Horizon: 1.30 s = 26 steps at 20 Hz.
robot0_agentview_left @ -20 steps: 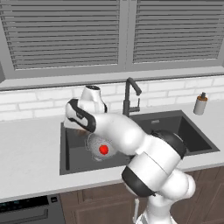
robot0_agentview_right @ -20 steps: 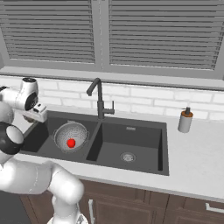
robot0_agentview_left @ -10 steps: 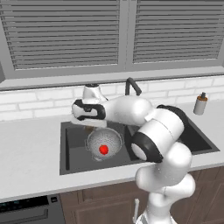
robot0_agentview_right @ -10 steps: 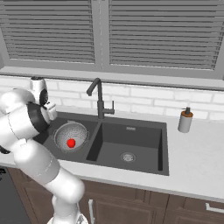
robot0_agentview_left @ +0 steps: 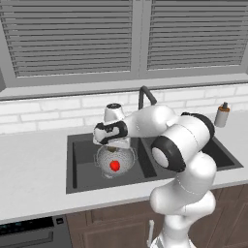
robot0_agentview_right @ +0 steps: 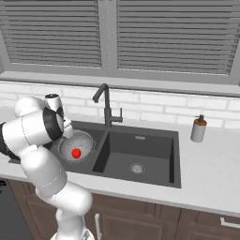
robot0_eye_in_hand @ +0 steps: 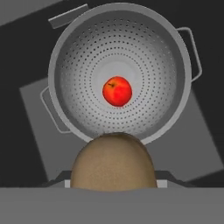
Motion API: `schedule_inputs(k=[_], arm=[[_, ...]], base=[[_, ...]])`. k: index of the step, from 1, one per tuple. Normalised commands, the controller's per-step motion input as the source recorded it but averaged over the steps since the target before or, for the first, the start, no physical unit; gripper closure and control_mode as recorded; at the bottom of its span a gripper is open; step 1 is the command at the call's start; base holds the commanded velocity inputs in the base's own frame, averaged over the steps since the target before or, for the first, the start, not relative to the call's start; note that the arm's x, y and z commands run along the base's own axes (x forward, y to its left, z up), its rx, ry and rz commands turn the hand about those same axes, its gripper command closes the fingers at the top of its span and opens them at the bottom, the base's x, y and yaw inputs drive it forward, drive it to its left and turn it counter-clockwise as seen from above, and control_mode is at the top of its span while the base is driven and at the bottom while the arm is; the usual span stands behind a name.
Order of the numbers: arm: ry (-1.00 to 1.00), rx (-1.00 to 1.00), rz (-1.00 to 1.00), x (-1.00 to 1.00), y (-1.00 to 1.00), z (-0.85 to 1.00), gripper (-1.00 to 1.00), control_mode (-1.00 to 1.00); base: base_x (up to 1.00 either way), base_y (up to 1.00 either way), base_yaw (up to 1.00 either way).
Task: Put the colander in the sink, put the apple, kiwi in the colander, and turn on the sink faucet and pour water over the colander.
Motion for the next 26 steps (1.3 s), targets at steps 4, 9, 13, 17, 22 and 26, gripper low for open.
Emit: schedule_inputs(k=[4,9,13,17,22,26], arm=[[0.00,0.00,0.00,0.08,-0.36,-0.35,1.00,-1.00],[0.00,0.00,0.00,0.23,0.01,-0.36,1.00,-1.00],[0.00,-0.01,0.00,0.34,0.02,-0.45,1.00,-1.00],[0.00,-0.03,0.00,0.25,-0.15,-0.51,1.00,-1.00],[-0.01,-0.05,0.00,0.26,-0.16,-0.43,1.00,-1.00],[-0.04,-0.02,0.00,0.33,-0.22,-0.34,1.00,-1.00]], base=[[0.00,0.00,0.00],[0.00,0.00,0.00],[0.00,0.00,0.00],[0.00,0.00,0.00],[0.00,0.00,0.00],[0.00,0.00,0.00]])
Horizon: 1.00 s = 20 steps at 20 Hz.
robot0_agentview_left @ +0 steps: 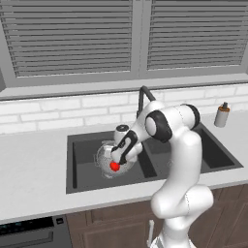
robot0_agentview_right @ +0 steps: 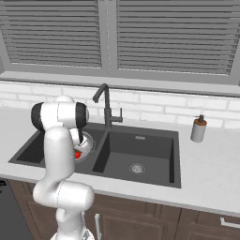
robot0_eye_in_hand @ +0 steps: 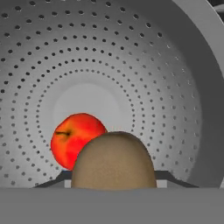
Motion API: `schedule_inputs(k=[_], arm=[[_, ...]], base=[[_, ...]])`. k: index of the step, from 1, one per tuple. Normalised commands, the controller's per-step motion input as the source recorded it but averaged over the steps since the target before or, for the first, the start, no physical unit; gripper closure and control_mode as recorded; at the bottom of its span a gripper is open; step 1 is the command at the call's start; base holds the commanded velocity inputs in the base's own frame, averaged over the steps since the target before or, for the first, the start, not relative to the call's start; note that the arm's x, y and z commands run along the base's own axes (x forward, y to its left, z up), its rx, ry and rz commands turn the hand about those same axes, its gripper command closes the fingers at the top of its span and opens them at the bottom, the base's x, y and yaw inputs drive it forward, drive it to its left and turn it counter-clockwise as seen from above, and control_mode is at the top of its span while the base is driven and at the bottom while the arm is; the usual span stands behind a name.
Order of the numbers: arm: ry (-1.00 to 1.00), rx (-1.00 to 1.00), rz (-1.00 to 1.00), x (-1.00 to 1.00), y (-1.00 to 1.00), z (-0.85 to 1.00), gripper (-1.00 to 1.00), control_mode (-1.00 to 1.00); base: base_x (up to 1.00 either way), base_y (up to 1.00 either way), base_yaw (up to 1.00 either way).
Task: Put the colander in the sink, put the apple, kiwi in the colander, and turn on the sink faucet and pour water over the colander.
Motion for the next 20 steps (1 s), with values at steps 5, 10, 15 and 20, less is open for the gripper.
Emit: schedule_inputs(k=[5,10,15,20], arm=[[-0.03,0.00,0.00,0.45,-0.02,-0.19,1.00,-1.00],[-0.01,-0.01,0.00,0.50,0.00,-0.25,1.00,-1.00],[0.00,-0.02,0.00,0.47,-0.03,-0.33,1.00,-1.00],[0.00,-0.03,0.00,0.31,-0.15,-0.34,1.00,-1.00]], base=[[0.00,0.00,0.00],[0.00,0.00,0.00],[0.00,0.00,0.00],[0.00,0.00,0.00]])
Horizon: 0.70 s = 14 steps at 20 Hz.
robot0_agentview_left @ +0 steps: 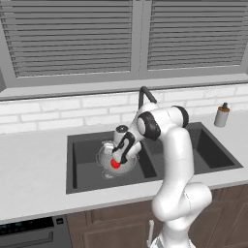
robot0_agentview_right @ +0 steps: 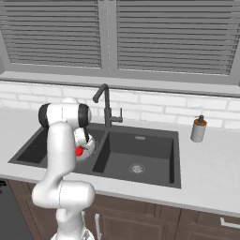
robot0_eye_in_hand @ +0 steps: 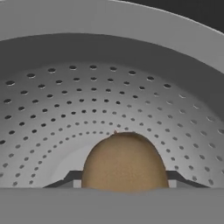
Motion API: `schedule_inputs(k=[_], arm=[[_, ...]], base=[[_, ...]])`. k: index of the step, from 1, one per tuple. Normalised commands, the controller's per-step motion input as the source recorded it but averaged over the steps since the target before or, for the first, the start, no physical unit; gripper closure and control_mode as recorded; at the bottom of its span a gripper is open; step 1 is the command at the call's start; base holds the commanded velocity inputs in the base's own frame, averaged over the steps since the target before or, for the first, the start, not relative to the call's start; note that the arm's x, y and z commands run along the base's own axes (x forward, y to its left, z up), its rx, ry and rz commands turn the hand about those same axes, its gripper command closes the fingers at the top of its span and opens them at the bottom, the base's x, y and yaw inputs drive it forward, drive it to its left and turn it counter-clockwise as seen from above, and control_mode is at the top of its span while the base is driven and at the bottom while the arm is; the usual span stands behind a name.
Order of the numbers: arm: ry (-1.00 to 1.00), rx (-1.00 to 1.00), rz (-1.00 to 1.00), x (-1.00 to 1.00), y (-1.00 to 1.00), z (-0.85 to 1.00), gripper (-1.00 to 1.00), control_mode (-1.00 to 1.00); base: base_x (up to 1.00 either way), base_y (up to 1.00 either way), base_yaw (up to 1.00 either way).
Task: Put the colander in the sink, put the apple, kiwi in the colander, and turn on the sink faucet and pour water over the colander.
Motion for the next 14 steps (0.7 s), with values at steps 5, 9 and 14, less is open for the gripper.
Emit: schedule_inputs(k=[5,9,14], arm=[[0.00,-0.03,0.00,0.24,-0.18,-0.35,-1.00,-1.00],[0.00,0.00,0.00,0.27,-0.37,-0.44,-1.00,-1.00],[0.00,0.00,0.00,0.08,-0.50,-0.54,-1.00,-1.00]], base=[[0.00,0.00,0.00],[0.00,0.00,0.00],[0.00,0.00,0.00]])
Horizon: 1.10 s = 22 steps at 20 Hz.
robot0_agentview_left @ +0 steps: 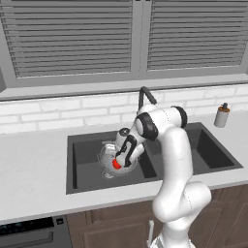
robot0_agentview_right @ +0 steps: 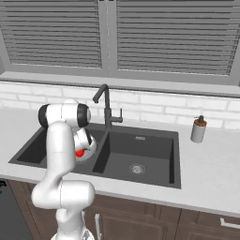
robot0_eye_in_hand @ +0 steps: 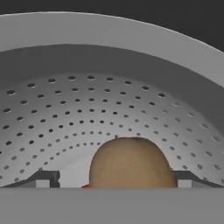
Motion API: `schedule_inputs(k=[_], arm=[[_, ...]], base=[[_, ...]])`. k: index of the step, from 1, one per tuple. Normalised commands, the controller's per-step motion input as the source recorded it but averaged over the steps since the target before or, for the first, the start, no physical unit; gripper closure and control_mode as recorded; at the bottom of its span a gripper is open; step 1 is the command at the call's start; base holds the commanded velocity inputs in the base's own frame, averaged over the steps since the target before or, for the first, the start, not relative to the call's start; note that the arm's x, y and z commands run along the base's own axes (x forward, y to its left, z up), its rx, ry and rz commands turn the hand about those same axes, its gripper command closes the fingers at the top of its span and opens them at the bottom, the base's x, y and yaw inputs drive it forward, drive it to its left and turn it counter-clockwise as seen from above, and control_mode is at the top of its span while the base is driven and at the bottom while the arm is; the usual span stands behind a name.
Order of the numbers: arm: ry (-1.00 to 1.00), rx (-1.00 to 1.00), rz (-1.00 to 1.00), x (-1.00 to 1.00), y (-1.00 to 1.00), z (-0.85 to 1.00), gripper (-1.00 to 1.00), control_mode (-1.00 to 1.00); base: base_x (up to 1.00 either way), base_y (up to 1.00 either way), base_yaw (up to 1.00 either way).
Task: Put the colander in the sink, put the apple, kiwi in the colander, and turn on the sink faucet and pour water over the colander.
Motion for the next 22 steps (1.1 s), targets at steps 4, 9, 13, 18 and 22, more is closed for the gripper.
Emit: schedule_inputs(k=[4,9,13,18,22], arm=[[0.00,0.00,0.01,-0.47,-0.53,-0.34,-1.00,-1.00],[0.03,0.00,0.07,-0.93,-0.48,-0.19,-1.00,-1.00],[0.01,0.00,0.05,-0.50,-0.17,0.00,-1.00,-1.00],[-0.04,0.02,0.01,0.06,0.00,0.13,-1.00,-1.00],[-0.04,0.05,0.00,0.42,0.00,0.24,-1.00,-1.00]], base=[[0.00,0.00,0.00],[0.00,0.00,0.00],[0.00,0.00,0.00],[0.00,0.00,0.00],[0.00,0.00,0.00]])
